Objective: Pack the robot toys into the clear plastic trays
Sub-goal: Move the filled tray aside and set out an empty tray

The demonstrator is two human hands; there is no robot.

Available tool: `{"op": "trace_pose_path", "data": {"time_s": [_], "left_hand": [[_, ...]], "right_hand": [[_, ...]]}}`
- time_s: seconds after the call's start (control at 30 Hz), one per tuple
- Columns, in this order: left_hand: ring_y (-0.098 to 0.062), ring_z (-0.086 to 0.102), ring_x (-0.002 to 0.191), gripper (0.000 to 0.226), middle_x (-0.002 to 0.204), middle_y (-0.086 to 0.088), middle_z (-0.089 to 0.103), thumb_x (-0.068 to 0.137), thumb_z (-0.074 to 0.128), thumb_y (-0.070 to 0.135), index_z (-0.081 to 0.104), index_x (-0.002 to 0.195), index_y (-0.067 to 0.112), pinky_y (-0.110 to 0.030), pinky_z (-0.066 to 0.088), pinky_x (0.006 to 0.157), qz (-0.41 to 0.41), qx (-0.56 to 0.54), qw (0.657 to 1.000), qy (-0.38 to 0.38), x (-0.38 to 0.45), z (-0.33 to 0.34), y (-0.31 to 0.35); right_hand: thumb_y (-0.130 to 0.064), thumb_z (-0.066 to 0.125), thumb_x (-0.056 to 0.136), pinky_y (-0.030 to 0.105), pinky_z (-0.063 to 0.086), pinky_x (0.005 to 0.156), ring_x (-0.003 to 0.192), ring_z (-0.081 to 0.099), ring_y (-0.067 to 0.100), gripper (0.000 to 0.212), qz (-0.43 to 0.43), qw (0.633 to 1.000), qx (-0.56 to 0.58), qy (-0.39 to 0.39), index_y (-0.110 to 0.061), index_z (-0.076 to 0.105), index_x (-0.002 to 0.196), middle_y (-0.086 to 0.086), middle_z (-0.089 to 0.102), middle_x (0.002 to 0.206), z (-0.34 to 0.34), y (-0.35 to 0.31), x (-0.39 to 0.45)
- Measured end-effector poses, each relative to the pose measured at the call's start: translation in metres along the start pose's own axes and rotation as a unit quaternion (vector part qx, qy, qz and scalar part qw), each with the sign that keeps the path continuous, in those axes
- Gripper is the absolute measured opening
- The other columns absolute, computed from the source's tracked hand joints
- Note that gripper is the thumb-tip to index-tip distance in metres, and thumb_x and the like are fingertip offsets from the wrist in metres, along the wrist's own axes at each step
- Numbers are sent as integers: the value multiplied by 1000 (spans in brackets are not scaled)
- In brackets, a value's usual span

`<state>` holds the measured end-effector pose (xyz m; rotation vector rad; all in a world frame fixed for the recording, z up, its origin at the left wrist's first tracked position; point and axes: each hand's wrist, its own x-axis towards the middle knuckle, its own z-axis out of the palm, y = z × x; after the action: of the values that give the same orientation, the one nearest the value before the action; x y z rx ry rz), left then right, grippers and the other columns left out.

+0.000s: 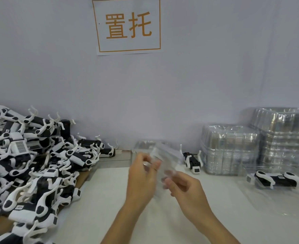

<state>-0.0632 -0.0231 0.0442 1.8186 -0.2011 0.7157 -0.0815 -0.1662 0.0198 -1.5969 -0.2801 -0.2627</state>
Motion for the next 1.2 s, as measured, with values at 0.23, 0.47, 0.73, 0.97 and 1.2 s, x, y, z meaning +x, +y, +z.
{"op": "trace_pose_path", "data": {"time_s": [0.23, 0.47, 0.73, 0.97, 1.2], "left_hand": [[-23, 59, 70, 14, 79, -1, 63, 93, 67, 21, 55, 86, 21, -23, 45, 57, -37, -30, 999, 1, -1, 3, 0], [-33, 64, 76, 14, 79, -1, 64, 93, 67, 22, 55, 86, 19, -41, 51, 68, -59, -53, 997, 4, 0, -1, 4], [-26, 66, 74, 17, 82, 1, 65, 93, 68, 17, 54, 84, 19, -37, 51, 68, -76, -67, 995, -8, 2, -4, 3], [-25, 62, 71, 18, 83, -1, 62, 93, 67, 13, 53, 83, 16, -25, 48, 65, -69, -71, 995, -23, 3, -7, 3], [-11, 60, 63, 17, 78, 11, 59, 92, 69, 18, 53, 84, 16, -23, 45, 60, -71, -79, 994, -9, 5, -8, 0]], "right_hand": [[-8, 67, 91, 22, 53, 67, 78, 75, 18, 9, 61, 998, 32, -4, -11, 73, 97, 1, 78, 84, -9, -1, 7], [-9, 62, 95, 16, 46, 62, 76, 75, 16, 12, 69, 998, 12, -3, -13, 73, 97, -1, 78, 83, -12, -2, 10], [-6, 51, 101, 32, 46, 75, 85, 75, 20, 25, 91, 994, 43, -32, -14, 74, 98, 4, 78, 92, -14, -1, 10], [-5, 51, 100, 32, 45, 74, 82, 75, 20, 26, 90, 995, 29, -20, -14, 75, 95, 5, 78, 89, -14, -1, 9], [-8, 57, 98, 12, 47, 59, 70, 74, 14, 21, 53, 996, 19, 73, -13, 74, 87, 2, 77, 77, -16, -6, 8]]}}
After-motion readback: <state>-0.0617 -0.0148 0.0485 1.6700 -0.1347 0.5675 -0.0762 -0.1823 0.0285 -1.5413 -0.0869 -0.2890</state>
